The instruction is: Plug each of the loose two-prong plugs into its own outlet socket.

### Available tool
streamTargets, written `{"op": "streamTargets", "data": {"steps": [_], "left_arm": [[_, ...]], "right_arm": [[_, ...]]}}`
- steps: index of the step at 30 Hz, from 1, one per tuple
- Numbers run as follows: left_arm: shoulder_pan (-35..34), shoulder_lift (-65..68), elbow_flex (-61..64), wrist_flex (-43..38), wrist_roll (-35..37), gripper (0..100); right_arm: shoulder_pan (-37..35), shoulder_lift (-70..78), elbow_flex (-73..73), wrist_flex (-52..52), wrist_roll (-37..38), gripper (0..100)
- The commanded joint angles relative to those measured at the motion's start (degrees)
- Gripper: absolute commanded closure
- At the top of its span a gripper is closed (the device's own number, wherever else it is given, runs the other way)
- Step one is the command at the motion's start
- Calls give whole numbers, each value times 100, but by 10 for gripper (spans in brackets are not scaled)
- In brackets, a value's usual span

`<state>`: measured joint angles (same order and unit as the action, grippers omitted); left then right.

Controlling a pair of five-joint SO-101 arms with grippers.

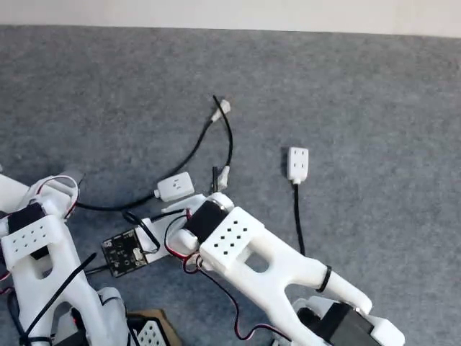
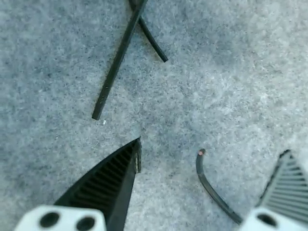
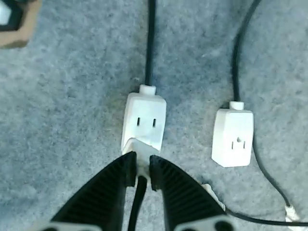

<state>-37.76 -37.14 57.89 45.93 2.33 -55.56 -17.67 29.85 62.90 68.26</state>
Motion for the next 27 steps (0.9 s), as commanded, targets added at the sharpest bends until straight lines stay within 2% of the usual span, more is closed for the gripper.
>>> {"op": "streamTargets", "data": {"steps": [1, 12, 27], "left_arm": [[136, -145, -171, 18, -132, 585], [145, -145, -171, 26, -141, 585], [145, -145, -171, 26, -141, 585]], "right_arm": [[110, -40, -48, -84, 264, 993], [251, -31, -31, 189, 985, 993], [101, -31, -40, 224, 993, 993]]}}
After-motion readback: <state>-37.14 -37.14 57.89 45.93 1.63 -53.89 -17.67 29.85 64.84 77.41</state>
